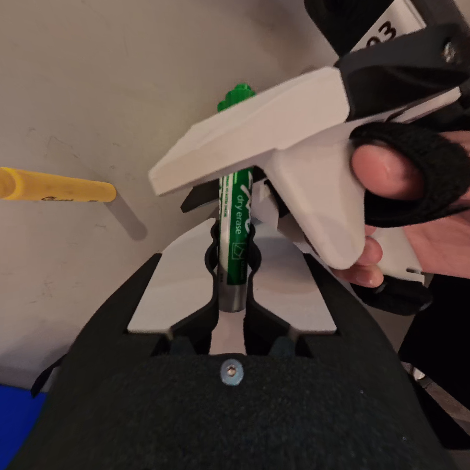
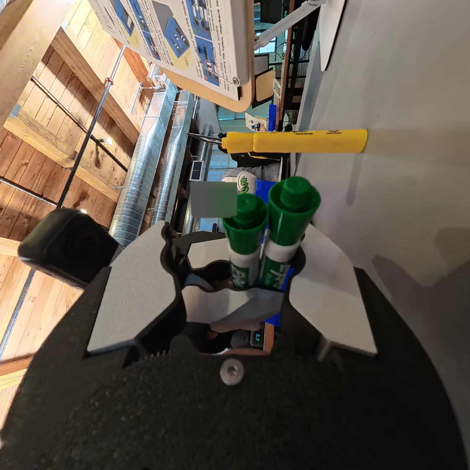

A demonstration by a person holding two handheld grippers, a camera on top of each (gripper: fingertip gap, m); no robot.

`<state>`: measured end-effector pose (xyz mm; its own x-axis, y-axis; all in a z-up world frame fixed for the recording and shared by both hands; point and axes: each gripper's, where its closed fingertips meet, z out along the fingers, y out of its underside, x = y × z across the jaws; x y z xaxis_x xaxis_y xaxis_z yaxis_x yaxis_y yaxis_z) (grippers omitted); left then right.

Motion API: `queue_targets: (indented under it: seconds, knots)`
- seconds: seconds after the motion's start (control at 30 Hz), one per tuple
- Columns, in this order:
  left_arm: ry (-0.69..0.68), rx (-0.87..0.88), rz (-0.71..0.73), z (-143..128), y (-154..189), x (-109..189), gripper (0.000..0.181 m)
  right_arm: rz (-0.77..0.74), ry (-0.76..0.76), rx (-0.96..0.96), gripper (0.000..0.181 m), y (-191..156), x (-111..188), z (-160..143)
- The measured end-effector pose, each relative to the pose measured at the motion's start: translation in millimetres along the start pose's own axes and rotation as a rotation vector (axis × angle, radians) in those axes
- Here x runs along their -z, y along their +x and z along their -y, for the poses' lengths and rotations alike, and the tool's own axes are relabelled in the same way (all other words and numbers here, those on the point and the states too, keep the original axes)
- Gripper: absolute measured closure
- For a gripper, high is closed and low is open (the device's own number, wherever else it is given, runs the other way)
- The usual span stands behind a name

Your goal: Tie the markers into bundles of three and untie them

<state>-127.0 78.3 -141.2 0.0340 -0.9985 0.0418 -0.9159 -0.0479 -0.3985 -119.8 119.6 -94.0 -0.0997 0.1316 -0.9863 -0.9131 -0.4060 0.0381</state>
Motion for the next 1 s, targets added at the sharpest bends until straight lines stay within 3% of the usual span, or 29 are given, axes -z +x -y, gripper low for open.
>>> queue_targets:
  seconds: [0.5,0.73,1.0]
  knots:
    - [0.01,-0.001,-0.024,-0.9,3.8,-1.0,0.162,-0.005,-0.014,-0.002,0.094,3.5,-5.2,-3.6]
    - [0.04,0.001,-0.046,0.6,8.5,-0.1,0.162,-0.004,0.009,-0.029,0.118,7.4,-5.0,-7.1]
    - [0.048,0.005,-0.056,-0.4,11.5,0.8,0.163,0.007,0.04,-0.048,0.131,9.2,-3.2,-4.1]
